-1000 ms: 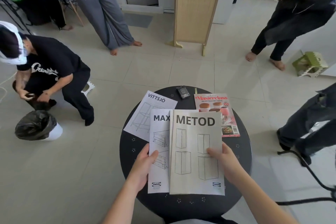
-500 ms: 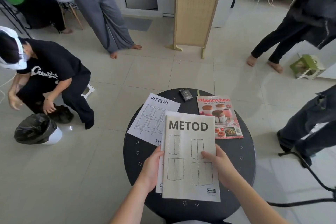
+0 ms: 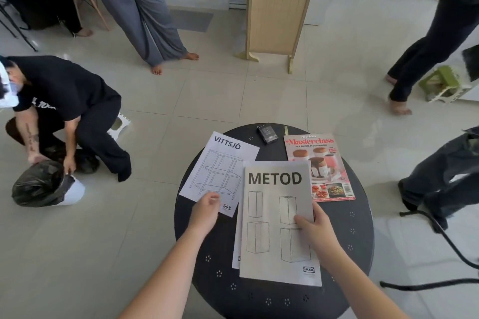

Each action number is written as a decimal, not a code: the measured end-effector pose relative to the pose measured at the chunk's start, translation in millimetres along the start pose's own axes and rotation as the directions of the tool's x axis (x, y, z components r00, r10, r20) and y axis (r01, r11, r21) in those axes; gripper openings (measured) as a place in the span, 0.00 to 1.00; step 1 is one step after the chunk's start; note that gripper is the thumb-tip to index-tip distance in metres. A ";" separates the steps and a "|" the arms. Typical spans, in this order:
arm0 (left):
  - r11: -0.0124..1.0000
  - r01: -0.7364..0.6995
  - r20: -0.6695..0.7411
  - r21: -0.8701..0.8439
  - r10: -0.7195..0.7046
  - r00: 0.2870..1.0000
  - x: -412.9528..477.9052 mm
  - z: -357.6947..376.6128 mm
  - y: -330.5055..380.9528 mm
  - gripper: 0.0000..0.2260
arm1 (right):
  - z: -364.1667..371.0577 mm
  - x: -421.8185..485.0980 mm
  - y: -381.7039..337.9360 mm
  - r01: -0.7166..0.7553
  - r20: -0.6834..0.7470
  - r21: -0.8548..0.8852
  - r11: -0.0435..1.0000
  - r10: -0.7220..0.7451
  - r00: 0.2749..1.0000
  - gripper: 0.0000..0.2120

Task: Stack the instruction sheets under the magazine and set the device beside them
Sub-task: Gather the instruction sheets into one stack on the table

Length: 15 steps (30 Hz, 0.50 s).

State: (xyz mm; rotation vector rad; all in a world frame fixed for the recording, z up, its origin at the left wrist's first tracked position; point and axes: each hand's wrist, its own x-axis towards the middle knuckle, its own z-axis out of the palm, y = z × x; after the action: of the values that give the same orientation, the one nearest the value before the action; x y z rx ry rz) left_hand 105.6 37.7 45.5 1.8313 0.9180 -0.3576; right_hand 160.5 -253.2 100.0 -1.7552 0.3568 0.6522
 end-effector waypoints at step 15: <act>0.930 0.072 -0.234 0.359 0.015 0.972 109.6 -41.4 -10.7 0.23 | -12.1 24.1 0.4 -0.065 -0.056 0.047 0.997 0.068 0.996 0.17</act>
State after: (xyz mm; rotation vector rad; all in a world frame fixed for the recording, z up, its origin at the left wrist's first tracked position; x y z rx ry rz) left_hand 164.2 123.2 -10.1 2.2405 1.0962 -0.3547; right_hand 182.5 -262.6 87.5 -1.7271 0.4677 0.6371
